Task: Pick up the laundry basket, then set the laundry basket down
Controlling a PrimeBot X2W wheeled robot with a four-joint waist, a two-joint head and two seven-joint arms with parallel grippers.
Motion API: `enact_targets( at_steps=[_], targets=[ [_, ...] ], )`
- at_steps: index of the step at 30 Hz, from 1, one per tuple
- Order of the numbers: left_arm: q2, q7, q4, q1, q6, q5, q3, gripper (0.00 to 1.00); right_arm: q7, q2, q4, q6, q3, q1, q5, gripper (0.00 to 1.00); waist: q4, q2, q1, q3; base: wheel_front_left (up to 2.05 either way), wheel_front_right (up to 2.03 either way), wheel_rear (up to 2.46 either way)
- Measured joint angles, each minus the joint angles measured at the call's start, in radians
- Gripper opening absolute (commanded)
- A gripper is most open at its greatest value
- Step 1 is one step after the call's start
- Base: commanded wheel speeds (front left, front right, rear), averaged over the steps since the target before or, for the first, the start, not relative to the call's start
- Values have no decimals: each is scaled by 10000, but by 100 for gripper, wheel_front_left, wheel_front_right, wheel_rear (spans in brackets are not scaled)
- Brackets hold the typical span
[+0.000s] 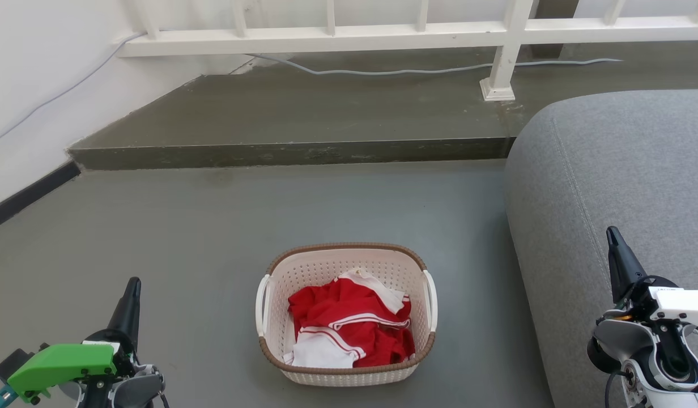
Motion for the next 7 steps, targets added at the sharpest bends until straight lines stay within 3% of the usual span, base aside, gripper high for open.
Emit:
enact_targets(
  at_steps=[7],
  targets=[
    [-4, 0, -2, 0, 0, 0, 4, 0, 4, 6, -2, 0, -8, 0, 0, 0, 0, 0, 0, 1, 0, 0, 0]
  ],
)
